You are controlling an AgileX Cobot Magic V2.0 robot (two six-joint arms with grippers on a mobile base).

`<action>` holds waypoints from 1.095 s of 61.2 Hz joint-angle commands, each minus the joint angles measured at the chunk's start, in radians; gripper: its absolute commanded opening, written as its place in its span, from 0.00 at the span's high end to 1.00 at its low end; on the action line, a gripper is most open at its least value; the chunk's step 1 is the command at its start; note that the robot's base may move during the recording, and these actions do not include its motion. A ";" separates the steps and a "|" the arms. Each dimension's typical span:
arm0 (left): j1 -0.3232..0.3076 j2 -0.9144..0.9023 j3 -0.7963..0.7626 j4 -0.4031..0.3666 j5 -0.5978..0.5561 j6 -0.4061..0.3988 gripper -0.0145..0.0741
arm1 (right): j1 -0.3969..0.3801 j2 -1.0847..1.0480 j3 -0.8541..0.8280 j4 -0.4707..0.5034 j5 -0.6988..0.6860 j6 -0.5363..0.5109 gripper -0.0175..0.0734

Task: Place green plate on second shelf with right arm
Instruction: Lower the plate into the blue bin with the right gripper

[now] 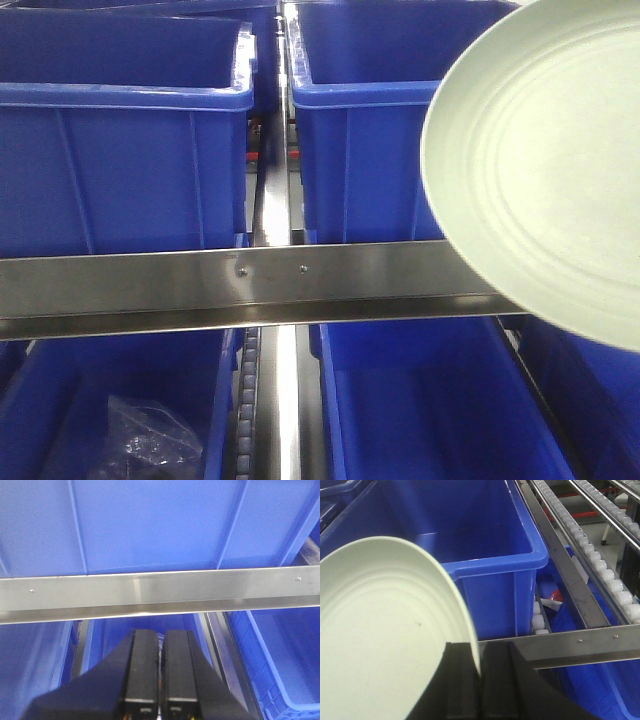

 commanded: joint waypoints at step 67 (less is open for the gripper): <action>-0.007 -0.022 0.032 0.004 -0.068 0.001 0.70 | -0.006 0.767 -0.877 0.001 -0.153 0.001 0.75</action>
